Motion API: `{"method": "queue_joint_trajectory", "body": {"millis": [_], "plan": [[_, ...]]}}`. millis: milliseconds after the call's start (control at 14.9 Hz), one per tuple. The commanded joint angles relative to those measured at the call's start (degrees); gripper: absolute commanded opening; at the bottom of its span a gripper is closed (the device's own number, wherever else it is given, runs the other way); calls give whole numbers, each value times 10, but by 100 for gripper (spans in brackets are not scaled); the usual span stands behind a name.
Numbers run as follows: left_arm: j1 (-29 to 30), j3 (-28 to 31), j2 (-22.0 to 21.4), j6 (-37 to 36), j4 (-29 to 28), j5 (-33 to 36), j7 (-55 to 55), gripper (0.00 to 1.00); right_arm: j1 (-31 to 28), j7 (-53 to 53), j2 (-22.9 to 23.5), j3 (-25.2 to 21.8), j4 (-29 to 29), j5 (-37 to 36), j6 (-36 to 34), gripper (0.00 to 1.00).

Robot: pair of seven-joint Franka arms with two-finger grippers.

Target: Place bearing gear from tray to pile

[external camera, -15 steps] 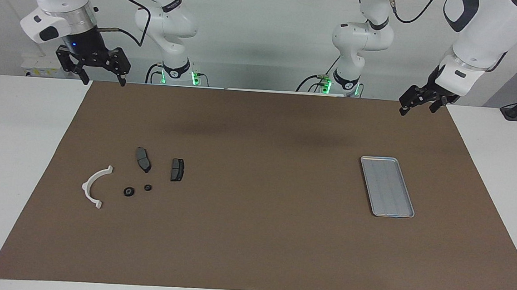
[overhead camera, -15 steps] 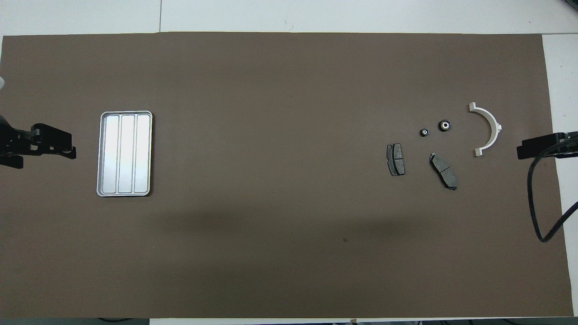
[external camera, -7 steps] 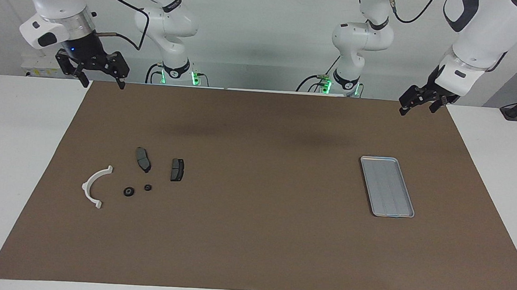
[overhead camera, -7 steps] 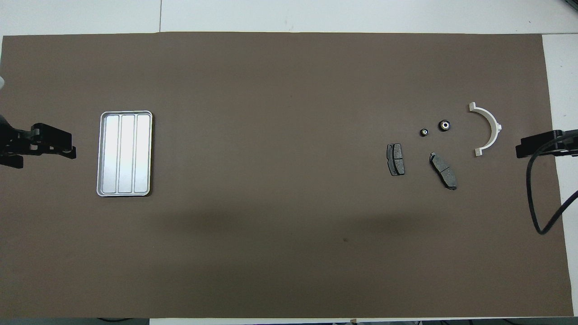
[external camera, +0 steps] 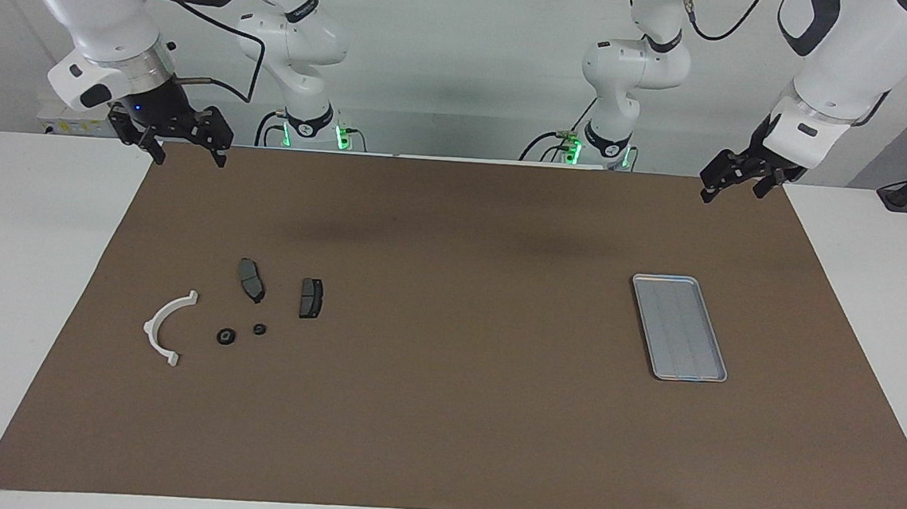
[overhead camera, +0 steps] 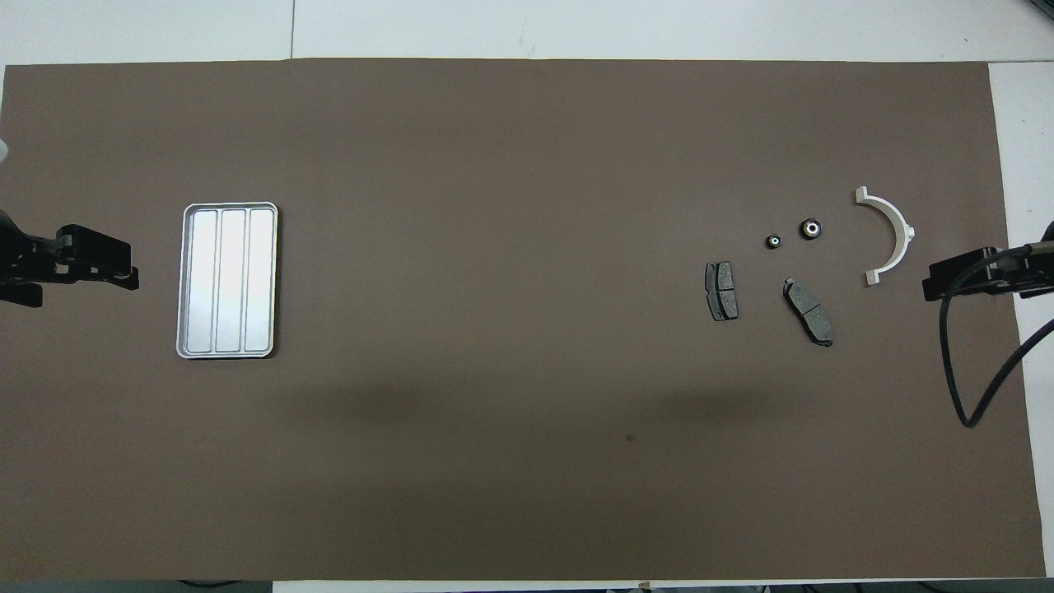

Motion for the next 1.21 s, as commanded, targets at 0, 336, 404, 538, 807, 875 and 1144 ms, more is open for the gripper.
{"method": "queue_joint_trajectory", "body": {"millis": [0,336,404,538,807,875,1144], "plan": [[0,-2,-15,8,-12,8,6,100,5,7,-14,-4,-12,6,-12,100],[8,4,-15,9,-13,8,7,100,9,10,-15,-8,-13,3,-14,100],[8,6,-16,9,-19,8,12,100,8,10,-15,-8,-15,-2,-16,100],[7,2,-12,25,-18,8,11,100,9,12,-16,-8,-18,-17,-20,100],[6,-10,-13,23,-19,7,10,100,8,12,-17,-8,-18,-22,-20,100],[7,-13,-13,22,-19,7,10,100,8,11,-17,-8,-18,-24,-19,100],[8,-12,-13,24,-19,7,13,100,8,10,-17,-7,-16,-25,-21,100]]}}
